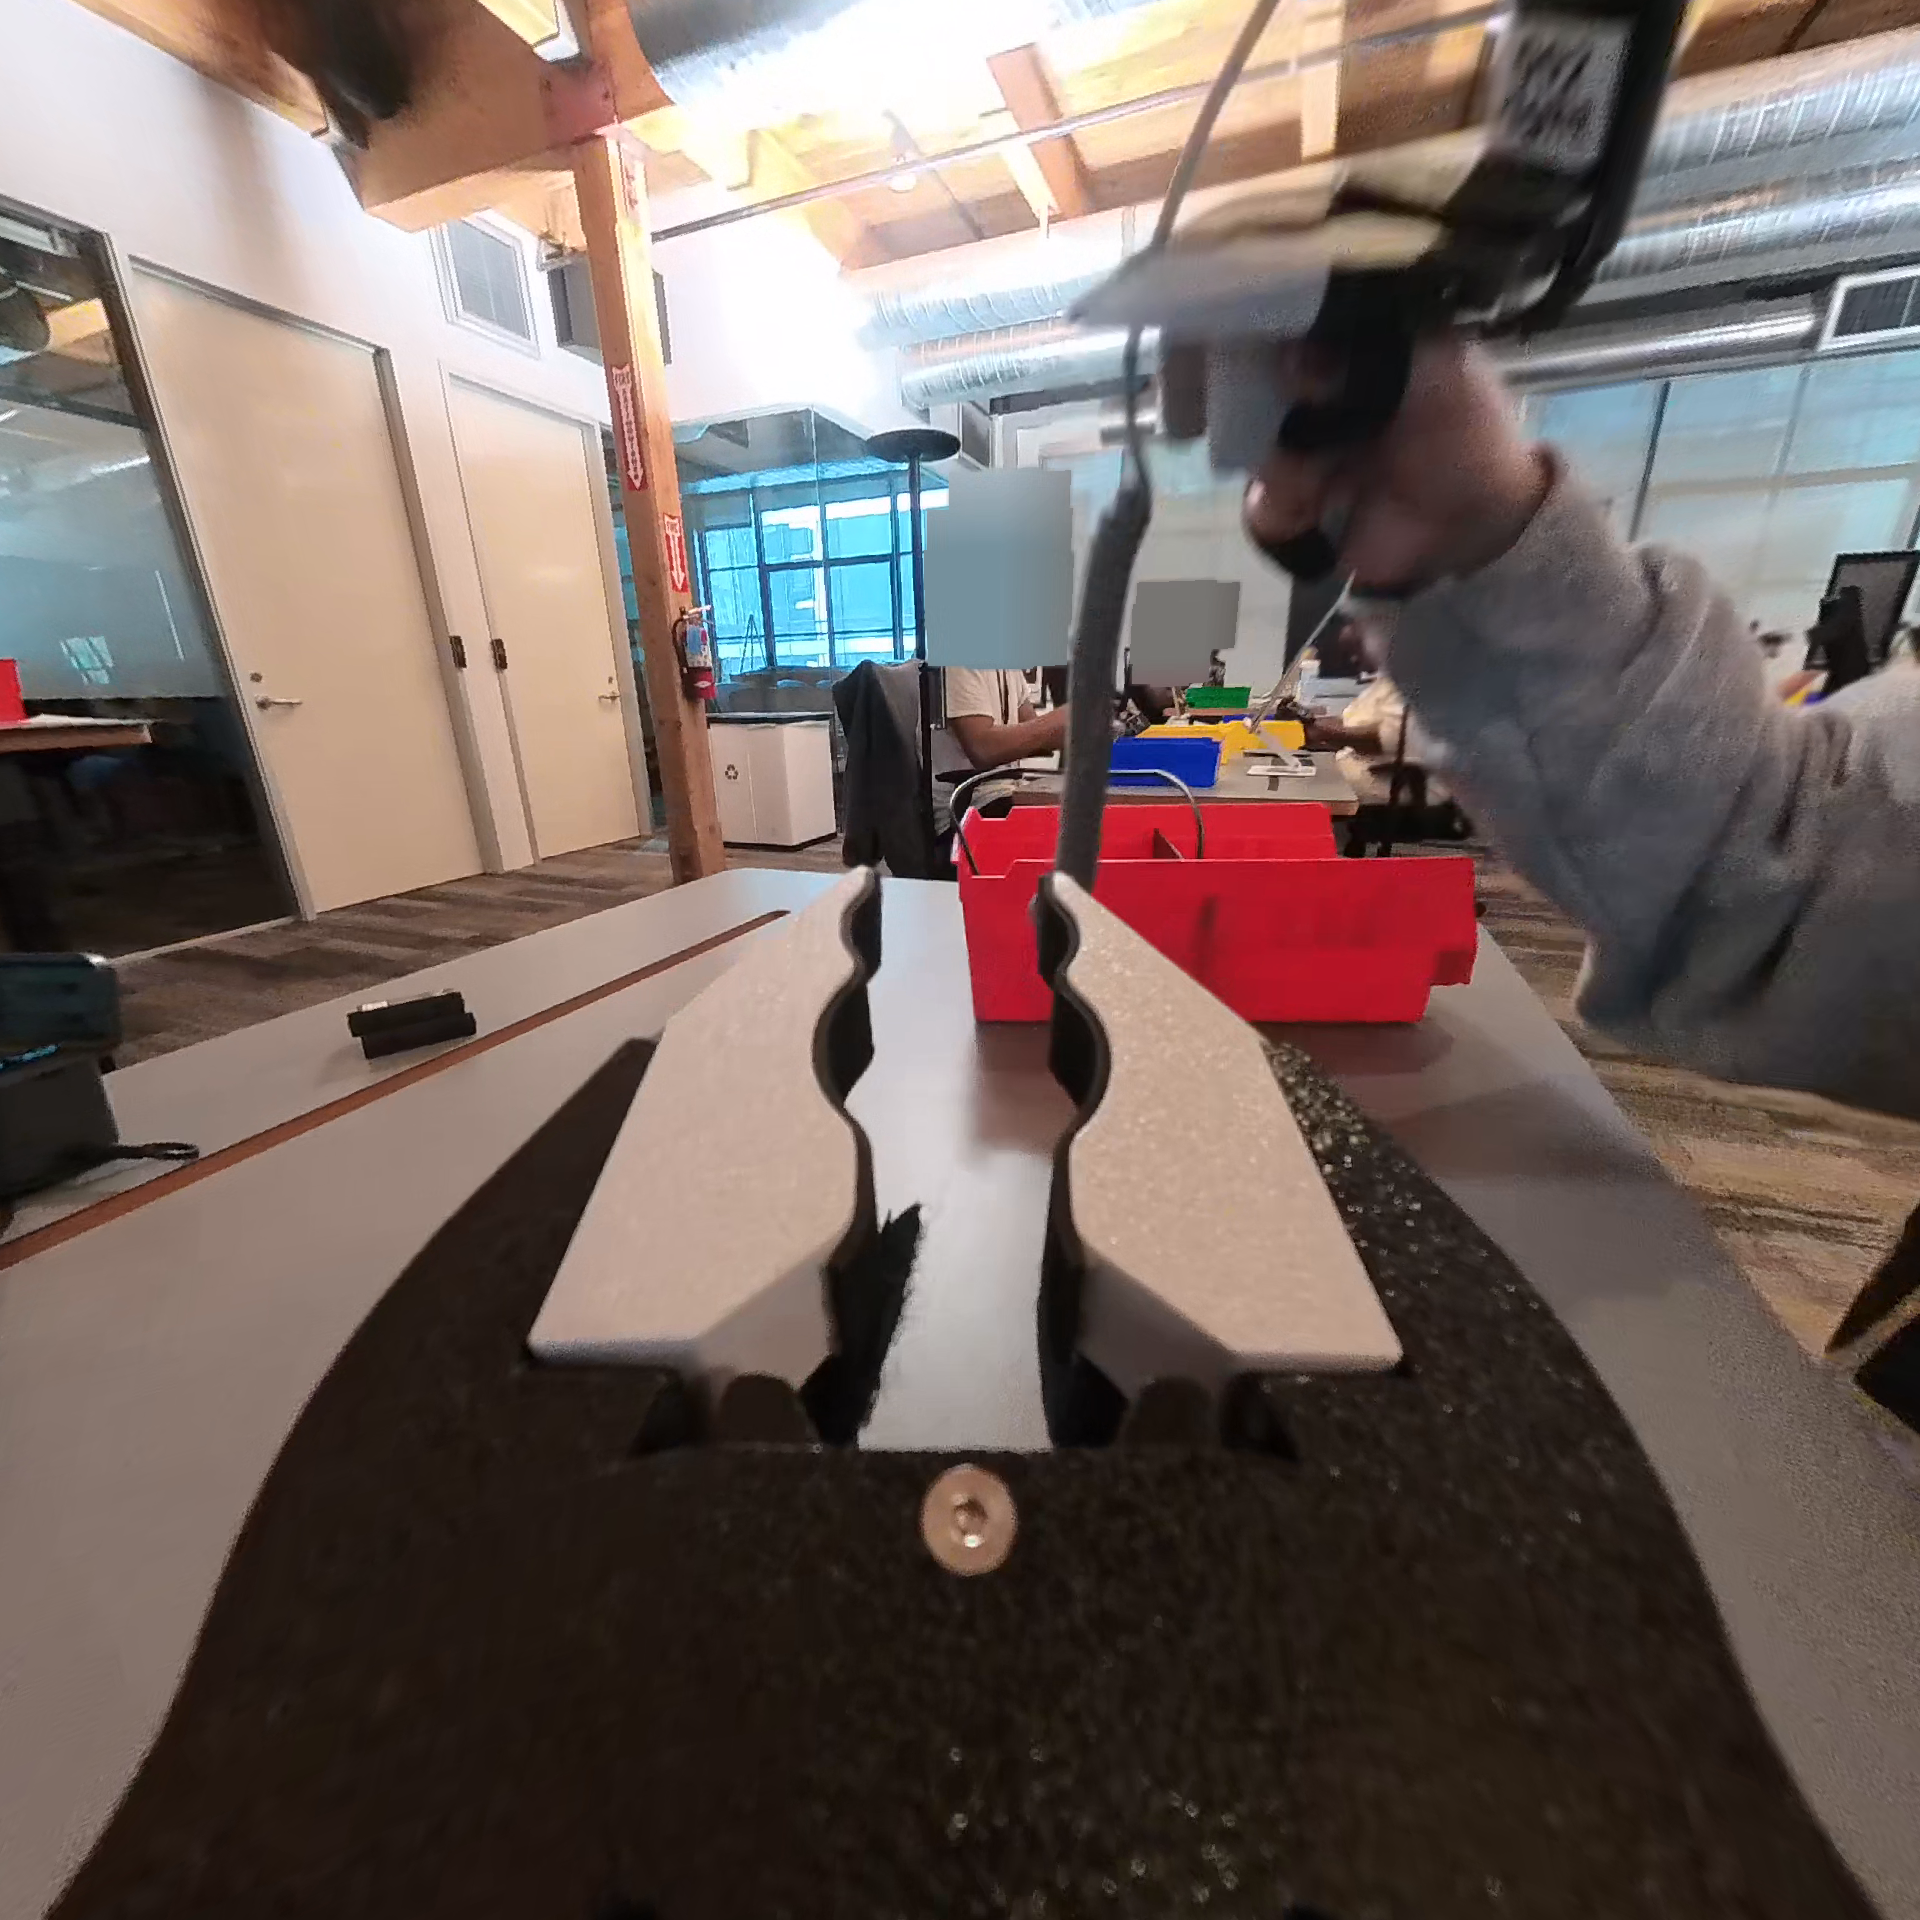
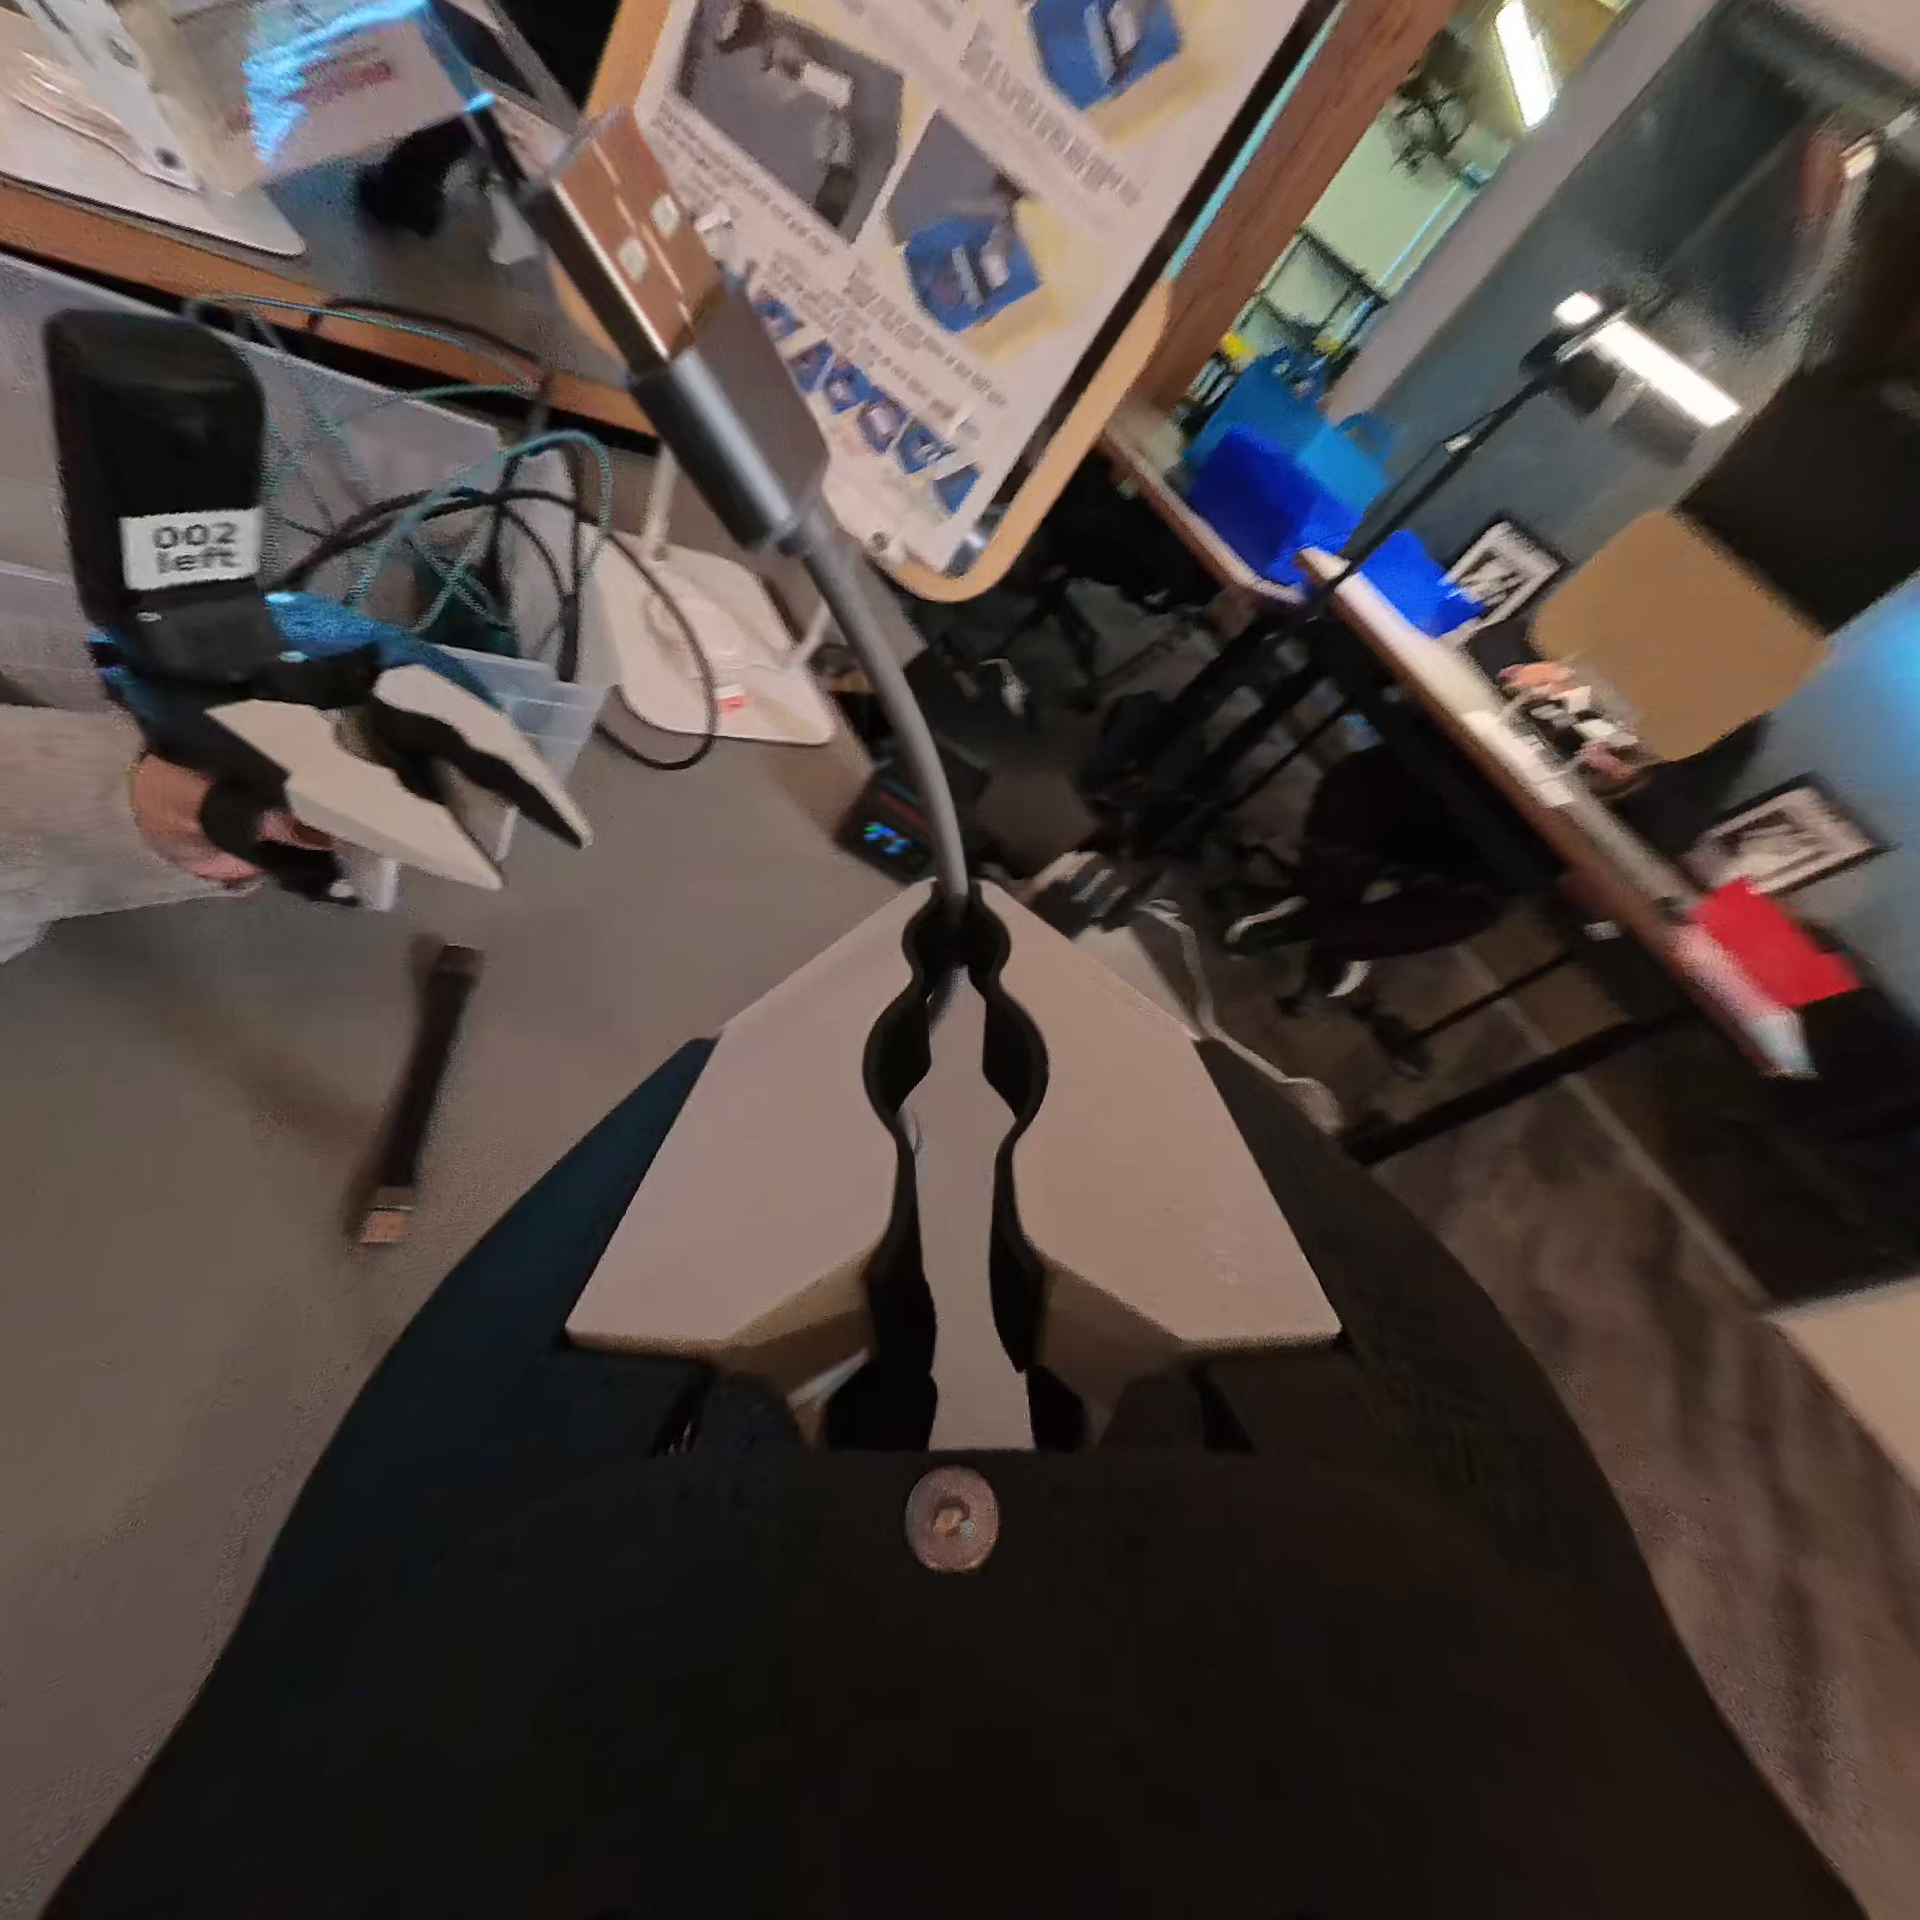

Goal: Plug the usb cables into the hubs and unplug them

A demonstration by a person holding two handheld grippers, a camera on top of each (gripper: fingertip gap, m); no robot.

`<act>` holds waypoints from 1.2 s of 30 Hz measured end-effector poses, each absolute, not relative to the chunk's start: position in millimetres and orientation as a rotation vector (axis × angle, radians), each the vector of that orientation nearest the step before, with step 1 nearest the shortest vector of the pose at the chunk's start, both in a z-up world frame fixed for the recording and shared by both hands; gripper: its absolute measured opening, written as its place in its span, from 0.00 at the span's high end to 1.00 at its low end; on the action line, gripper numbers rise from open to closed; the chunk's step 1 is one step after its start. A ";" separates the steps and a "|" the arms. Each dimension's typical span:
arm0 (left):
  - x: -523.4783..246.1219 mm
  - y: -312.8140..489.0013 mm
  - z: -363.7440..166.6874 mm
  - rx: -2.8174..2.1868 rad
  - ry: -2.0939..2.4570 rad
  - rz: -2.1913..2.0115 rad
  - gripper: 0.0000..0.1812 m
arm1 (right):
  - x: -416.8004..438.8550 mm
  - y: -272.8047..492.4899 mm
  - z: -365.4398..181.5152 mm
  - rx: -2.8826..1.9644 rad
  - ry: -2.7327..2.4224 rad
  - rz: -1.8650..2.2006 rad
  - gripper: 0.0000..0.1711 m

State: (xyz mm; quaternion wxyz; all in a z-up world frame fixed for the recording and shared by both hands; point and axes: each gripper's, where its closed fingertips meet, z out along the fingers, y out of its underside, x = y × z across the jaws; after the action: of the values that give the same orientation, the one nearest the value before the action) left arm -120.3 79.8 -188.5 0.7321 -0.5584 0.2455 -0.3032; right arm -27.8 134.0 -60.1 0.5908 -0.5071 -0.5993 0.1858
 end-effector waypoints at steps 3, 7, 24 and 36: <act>-122.1 84.7 -194.5 -1.269 0.533 -0.641 0.86 | -0.6 132.5 -7.5 -1.097 -1.347 0.276 1.00; -125.4 90.6 -200.8 -1.315 0.508 -0.635 0.87 | 41.4 135.8 50.1 -1.051 -1.268 0.101 1.00; -123.7 93.8 -209.1 -1.369 0.516 -0.646 0.90 | 213.1 200.0 -34.0 -1.479 -1.210 -0.407 1.00; -123.8 96.1 -214.1 -1.391 0.524 -0.634 0.91 | 276.8 195.5 -218.9 -1.831 -1.747 -0.682 1.00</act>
State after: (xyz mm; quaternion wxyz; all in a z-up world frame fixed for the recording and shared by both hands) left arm -123.8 96.1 -214.1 0.6911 -0.6221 0.2344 -0.2835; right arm 276.8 195.5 -218.9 0.2574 -0.6750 -0.6441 -0.2515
